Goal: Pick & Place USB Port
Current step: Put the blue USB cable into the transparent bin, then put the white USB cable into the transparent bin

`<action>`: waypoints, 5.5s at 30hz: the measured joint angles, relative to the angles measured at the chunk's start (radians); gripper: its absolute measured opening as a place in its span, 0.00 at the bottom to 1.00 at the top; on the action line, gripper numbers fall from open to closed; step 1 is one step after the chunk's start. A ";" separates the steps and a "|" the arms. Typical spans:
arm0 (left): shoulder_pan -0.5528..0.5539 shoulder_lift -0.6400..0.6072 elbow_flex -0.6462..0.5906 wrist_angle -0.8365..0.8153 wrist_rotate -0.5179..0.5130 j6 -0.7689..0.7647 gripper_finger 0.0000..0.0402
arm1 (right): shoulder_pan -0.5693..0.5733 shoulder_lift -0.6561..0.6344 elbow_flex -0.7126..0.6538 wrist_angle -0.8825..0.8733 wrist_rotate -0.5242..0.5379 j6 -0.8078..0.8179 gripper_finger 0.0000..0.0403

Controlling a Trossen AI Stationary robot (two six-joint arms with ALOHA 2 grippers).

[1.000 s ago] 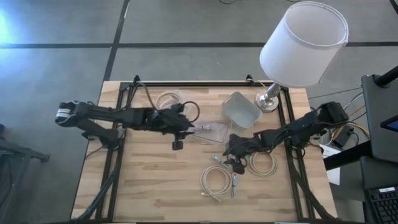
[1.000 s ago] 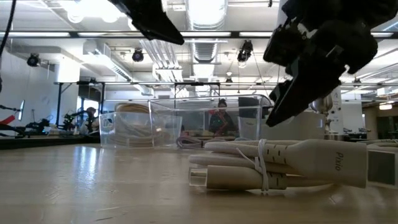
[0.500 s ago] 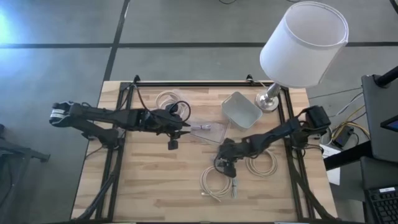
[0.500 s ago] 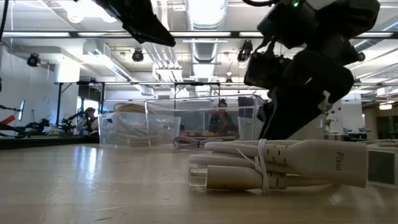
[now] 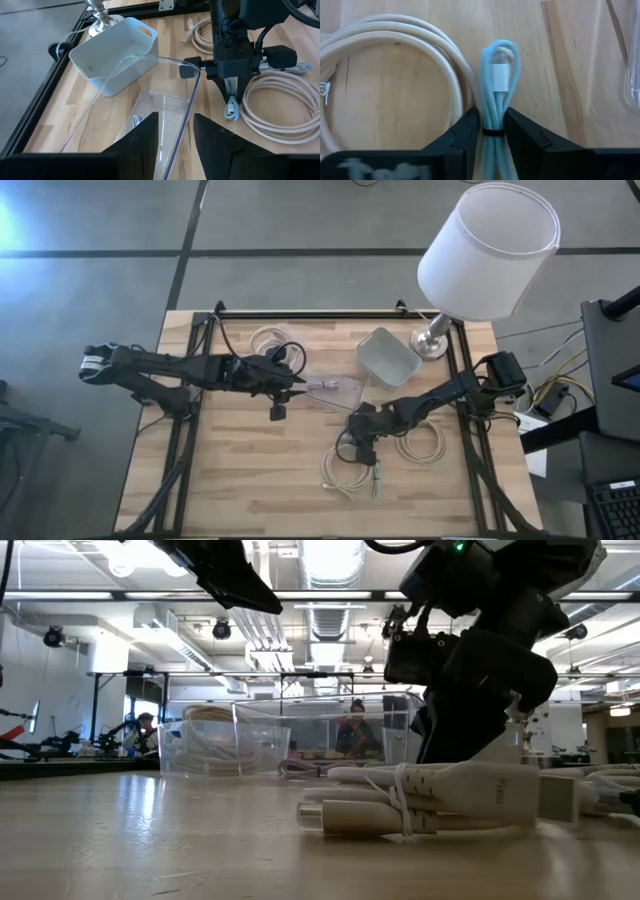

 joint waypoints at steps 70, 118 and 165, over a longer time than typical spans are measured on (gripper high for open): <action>-0.102 -0.051 -0.021 0.011 0.186 -0.084 0.21 | -0.158 -0.010 0.460 -0.363 0.589 -0.392 0.12; -0.102 -0.050 -0.023 -0.031 0.184 -0.080 0.20 | -0.336 0.055 0.571 -0.654 0.025 -0.341 0.41; -0.101 -0.050 -0.035 0.003 0.156 -0.001 0.20 | 0.358 0.093 0.459 -0.803 -0.039 1.268 0.42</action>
